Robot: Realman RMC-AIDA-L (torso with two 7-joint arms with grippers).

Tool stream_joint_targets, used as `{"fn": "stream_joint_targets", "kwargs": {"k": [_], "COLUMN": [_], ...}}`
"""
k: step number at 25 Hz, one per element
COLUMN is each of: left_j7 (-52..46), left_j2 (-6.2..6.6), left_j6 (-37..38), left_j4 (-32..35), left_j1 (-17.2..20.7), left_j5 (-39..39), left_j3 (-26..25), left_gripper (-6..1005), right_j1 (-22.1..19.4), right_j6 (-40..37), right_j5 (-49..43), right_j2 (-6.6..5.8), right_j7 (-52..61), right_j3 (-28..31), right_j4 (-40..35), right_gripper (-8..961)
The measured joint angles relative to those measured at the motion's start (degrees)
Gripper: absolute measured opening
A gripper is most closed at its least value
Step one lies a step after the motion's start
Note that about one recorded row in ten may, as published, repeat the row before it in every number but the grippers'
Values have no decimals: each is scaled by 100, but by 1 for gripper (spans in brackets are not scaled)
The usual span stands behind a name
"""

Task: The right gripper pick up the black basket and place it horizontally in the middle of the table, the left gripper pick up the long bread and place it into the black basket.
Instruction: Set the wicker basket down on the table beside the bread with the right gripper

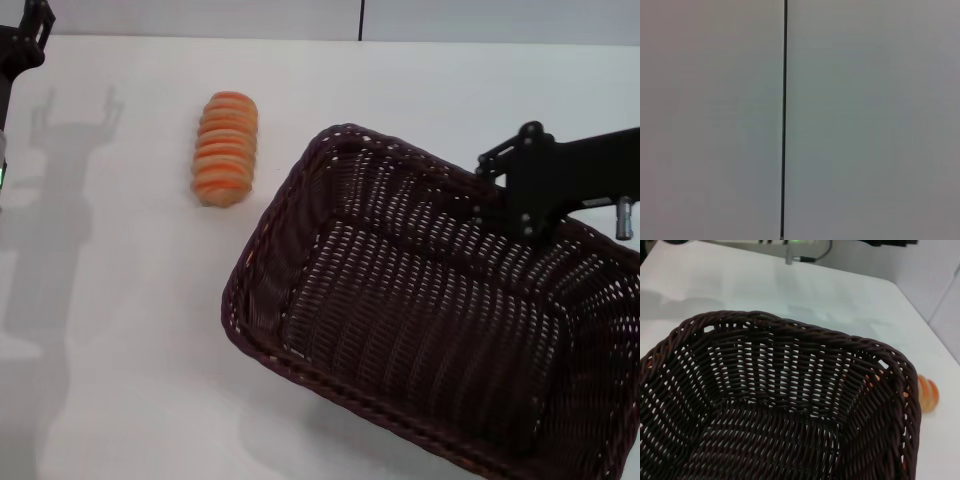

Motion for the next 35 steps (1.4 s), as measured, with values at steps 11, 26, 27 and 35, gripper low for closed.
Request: {"fn": "stream_joint_targets", "kwargs": {"k": [11, 26, 27, 35], "left_j7": [-138, -141, -141, -141], "left_j2": [-1, 10, 11, 18], "left_j6": [0, -65, -68, -138], "left_j4": [1, 4, 16, 57], "left_j1": [9, -28, -51, -161], "left_j5": [-10, -31, -32, -35], "left_j3": [83, 63, 59, 37], "left_gripper": [817, 816, 816, 816], "right_j1": [636, 1173, 1099, 413], "right_j6": [182, 1229, 1378, 2878], "right_j5": [-215, -416, -291, 415], "right_j2": [72, 298, 304, 321], "right_j7": [-612, -1437, -1533, -1922], "right_j3": [-23, -460, -548, -1597], "right_j4": [301, 945, 931, 531], "right_gripper": [199, 198, 198, 204]}}
